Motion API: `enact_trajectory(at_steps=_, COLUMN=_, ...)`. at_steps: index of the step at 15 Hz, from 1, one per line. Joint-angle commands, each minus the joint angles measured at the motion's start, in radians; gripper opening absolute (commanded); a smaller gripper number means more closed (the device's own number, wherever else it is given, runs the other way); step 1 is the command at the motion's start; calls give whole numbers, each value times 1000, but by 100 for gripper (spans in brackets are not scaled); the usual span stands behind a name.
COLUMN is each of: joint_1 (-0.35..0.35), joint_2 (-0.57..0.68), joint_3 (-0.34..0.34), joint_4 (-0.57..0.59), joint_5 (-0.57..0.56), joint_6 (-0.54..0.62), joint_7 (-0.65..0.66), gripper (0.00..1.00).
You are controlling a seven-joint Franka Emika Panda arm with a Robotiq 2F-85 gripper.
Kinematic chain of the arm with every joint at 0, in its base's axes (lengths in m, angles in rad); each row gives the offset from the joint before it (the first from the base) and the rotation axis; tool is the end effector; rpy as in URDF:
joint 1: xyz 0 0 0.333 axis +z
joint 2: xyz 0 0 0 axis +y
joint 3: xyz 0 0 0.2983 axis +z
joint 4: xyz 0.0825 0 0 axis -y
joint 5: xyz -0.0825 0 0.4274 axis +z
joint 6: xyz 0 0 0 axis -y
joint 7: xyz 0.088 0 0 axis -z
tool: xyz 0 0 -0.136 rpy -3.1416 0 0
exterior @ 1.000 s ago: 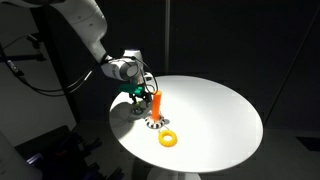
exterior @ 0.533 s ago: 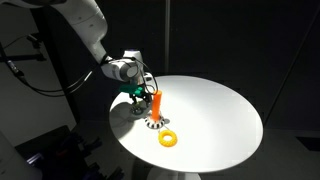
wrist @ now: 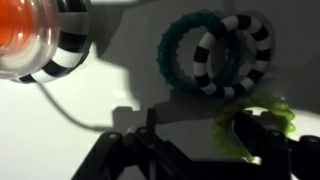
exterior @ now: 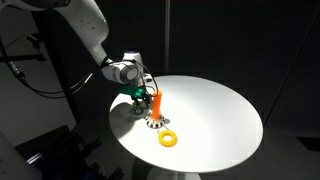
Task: Put the light green ring around the rod
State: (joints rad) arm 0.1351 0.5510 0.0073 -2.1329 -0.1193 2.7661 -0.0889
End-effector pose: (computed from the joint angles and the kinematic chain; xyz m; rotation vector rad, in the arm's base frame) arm 0.5815 0.0876 0.0686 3.0522 0.5228 0.1293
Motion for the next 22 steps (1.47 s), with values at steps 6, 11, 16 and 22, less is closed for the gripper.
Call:
enact_trajectory(at_steps=6, joint_1=42, joint_2=-19, joint_3=-32, joint_4=-3, joint_5=-38, joint_6=-3, joint_7=65, gripper=9)
enact_trajectory(at_steps=11, joint_1=52, joint_2=-48, joint_3=-49, joint_4=-7, joint_5=-39, joint_6=-25, joint_7=90, gripper=6)
enact_trajectory(at_steps=16, joint_1=41, joint_2=-99, joint_3=-44, joint_4=-15, joint_5=-29, joint_6=-58, joint_7=100, gripper=6)
enact_trajectory(at_steps=22, joint_1=25, joint_2=-194, joint_3=-32, joint_4=-22, joint_5=-26, joint_6=-137, joint_7=94, gripper=6)
